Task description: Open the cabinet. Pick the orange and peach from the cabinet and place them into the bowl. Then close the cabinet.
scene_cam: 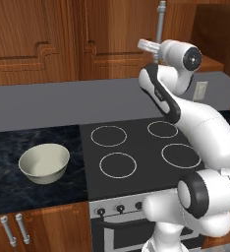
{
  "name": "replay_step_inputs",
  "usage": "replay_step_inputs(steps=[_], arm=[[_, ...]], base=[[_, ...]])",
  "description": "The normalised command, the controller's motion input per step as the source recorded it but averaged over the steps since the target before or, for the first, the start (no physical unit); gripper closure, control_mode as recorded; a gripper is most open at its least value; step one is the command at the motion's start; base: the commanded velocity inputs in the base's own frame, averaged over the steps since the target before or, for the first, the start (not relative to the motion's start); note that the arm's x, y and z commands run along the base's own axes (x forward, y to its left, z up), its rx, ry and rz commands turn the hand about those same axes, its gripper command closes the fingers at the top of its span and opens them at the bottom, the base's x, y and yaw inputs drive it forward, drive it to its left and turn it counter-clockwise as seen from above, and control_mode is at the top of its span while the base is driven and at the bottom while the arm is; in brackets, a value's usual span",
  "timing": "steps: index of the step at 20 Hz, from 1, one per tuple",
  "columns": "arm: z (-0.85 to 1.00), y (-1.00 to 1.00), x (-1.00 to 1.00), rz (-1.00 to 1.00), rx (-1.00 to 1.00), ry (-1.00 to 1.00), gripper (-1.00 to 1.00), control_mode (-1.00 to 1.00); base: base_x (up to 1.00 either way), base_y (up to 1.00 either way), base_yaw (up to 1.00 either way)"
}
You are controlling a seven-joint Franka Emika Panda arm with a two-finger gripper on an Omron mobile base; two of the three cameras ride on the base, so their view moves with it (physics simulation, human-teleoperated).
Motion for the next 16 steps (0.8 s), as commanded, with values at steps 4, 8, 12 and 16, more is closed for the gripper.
replay_step_inputs(steps=[4,8,12,16], arm=[[0.0,-0.14,0.96,0.0,0.0,0.08,-1.0,-1.0],[-0.14,-0.21,1.0,0.0,0.0,0.08,-1.0,-1.0],[-0.35,-0.19,1.0,0.0,-0.05,0.06,-1.0,-1.0],[-0.43,0.0,0.96,0.0,-0.06,0.03,1.0,-1.0]], base=[[0.0,0.0,0.0],[0.0,0.0,0.0],[0.0,0.0,0.0],[0.0,0.0,0.0]])
